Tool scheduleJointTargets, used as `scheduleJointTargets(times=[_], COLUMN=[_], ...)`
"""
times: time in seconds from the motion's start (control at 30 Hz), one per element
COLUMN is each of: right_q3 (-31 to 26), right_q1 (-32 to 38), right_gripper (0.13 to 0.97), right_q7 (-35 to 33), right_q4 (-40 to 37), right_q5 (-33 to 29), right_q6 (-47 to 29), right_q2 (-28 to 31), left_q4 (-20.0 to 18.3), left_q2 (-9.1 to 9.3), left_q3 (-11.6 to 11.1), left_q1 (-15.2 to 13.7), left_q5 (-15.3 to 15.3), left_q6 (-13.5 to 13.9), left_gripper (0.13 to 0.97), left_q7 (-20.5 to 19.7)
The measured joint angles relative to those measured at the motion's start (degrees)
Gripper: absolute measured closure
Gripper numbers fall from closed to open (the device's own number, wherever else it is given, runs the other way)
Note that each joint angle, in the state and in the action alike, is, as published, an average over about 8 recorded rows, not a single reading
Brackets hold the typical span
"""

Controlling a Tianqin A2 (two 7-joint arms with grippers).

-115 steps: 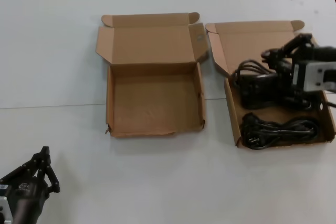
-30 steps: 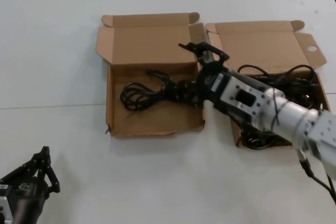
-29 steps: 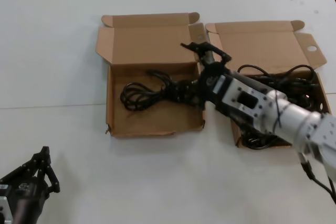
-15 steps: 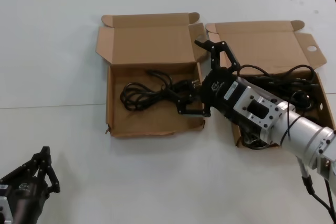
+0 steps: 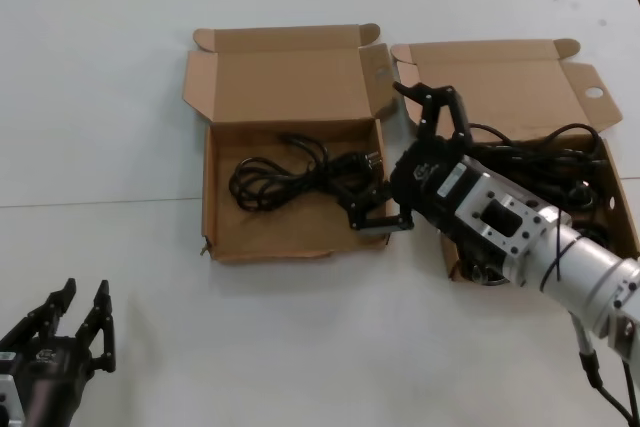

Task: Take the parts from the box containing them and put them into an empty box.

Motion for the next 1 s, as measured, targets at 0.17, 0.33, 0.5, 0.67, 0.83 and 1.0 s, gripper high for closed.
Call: scheduleJointTargets(times=[0.17,0.33,0.5,0.67,0.83,1.0], right_q3=[0.8,1.6,2.5,3.4,4.3,5.1], right_q1=[-2.2,-4.6,-7.0,-9.4,-11.8,-14.2], right_gripper=[0.147,0.129,0.129,0.129,0.129,0.129], right_q7=[0.0,0.0,0.0,0.0,0.0,0.0], right_q4=[0.8,1.8,2.7,3.7,4.6,5.5], right_q5=[0.9,2.0,3.0,4.1,5.1,6.2], right_q6=[1.8,3.8,5.9,7.9,9.9,12.0], right_q2=[0.1,0.2,0.3,0.4,0.5,0.6], left_q4=[0.0,0.0,0.0,0.0,0.0,0.0], left_q2=[0.0,0.0,0.0,0.0,0.0,0.0], left_q3=[0.0,0.0,0.0,0.0,0.0,0.0], left_q1=[0.0,0.0,0.0,0.0,0.0,0.0], left_q5=[0.0,0.0,0.0,0.0,0.0,0.0], left_q6=[0.0,0.0,0.0,0.0,0.0,0.0], left_gripper=[0.804,0.705,0.613,0.479,0.453,0.345], left_q7=[0.0,0.0,0.0,0.0,0.0,0.0])
